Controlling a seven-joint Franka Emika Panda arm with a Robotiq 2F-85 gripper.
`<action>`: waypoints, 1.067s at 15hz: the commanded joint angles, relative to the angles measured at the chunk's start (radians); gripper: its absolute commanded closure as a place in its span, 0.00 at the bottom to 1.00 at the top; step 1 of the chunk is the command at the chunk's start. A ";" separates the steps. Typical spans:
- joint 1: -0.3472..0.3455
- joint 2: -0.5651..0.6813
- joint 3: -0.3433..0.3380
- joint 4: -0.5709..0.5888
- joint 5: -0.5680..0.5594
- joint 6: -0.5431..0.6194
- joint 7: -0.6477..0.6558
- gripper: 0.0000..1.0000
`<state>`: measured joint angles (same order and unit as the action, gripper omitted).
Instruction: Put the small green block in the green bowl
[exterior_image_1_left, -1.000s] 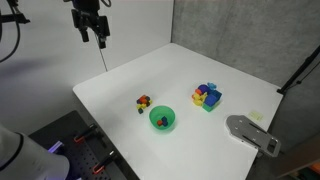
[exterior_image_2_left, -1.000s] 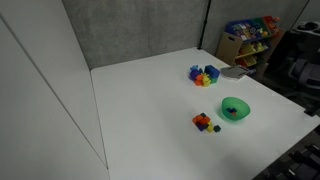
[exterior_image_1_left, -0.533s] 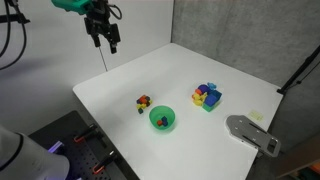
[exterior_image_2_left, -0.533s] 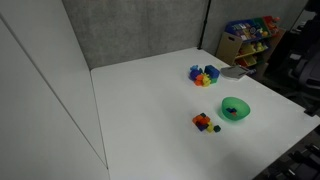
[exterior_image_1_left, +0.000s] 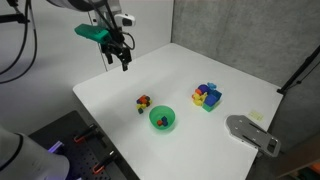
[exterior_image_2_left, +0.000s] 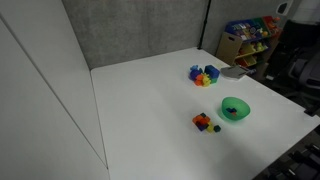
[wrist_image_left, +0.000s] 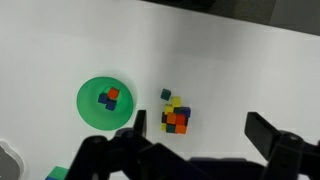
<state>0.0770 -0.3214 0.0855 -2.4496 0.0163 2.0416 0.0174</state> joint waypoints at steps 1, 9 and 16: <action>-0.015 0.063 -0.015 -0.039 -0.033 0.103 -0.022 0.00; -0.025 0.267 -0.039 -0.103 -0.051 0.385 -0.066 0.00; -0.042 0.490 -0.056 -0.091 -0.038 0.618 -0.047 0.00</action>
<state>0.0450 0.0926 0.0370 -2.5599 -0.0188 2.5918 -0.0314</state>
